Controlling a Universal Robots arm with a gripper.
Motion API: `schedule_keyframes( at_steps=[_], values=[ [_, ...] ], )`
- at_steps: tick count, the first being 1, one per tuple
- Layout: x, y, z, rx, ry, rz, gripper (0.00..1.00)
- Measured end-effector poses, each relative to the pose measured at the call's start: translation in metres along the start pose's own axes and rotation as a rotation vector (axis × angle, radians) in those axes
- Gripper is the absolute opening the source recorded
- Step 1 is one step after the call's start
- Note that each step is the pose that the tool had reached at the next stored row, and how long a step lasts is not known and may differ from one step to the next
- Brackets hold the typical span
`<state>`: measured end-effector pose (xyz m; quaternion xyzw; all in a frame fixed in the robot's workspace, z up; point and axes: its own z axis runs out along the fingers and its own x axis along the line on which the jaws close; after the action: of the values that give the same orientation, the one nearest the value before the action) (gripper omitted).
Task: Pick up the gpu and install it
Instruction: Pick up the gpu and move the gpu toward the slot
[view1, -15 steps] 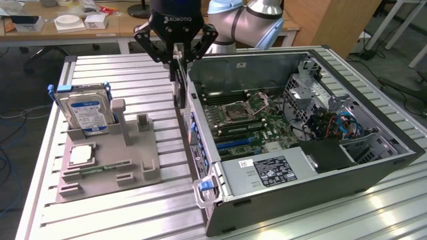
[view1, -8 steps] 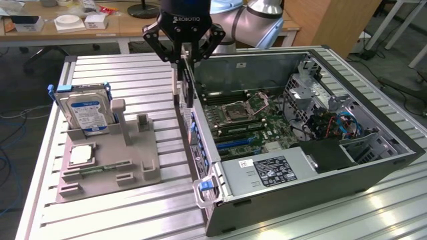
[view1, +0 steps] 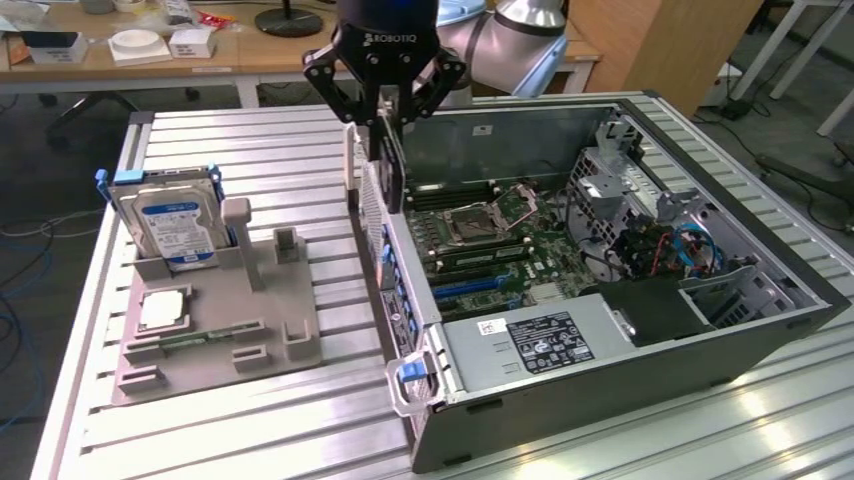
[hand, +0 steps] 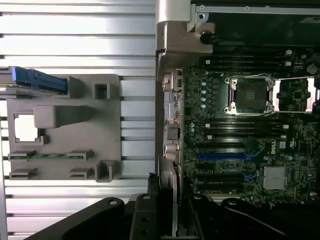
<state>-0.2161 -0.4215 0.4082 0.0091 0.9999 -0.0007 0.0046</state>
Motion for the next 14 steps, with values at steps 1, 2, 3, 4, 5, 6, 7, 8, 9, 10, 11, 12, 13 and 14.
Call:
schedule_keyframes(
  at_steps=[1,2,3,4,5,6,7,8,9,10,11,12,13,14],
  values=[
    [-0.002,0.0,0.0,0.0,0.0001,0.0,0.27],
    [-0.003,0.0001,0.0001,0.0,0.0,0.0,0.27],
    [-0.005,0.0001,0.0001,0.0,0.0,0.0,0.27],
    [-0.006,0.0001,0.0001,0.0001,0.0001,0.0,0.27],
    [-0.008,0.0002,0.0001,0.0001,0.0001,0.0,0.27],
    [-0.01,0.0002,0.0002,0.0001,0.0001,0.0,0.27],
    [-0.012,0.0002,0.0002,0.0001,0.0001,0.0,0.27],
    [-0.014,0.0002,0.0003,0.0001,0.0001,0.0,0.27],
    [-0.016,0.0003,0.0003,0.0001,0.0001,0.0,0.27],
    [-0.018,0.0003,0.0004,0.0,0.0001,0.0,0.27],
    [-0.02,0.0004,0.0004,0.0001,0.0001,0.0,0.27],
    [-0.022,0.0004,0.0004,0.0001,0.0001,0.0,0.27],
    [-0.025,0.0005,0.0006,0.0,0.0,0.0,0.27],
    [-0.027,0.0005,0.0006,-0.0001,0.0,0.0,0.27]
  ],
)
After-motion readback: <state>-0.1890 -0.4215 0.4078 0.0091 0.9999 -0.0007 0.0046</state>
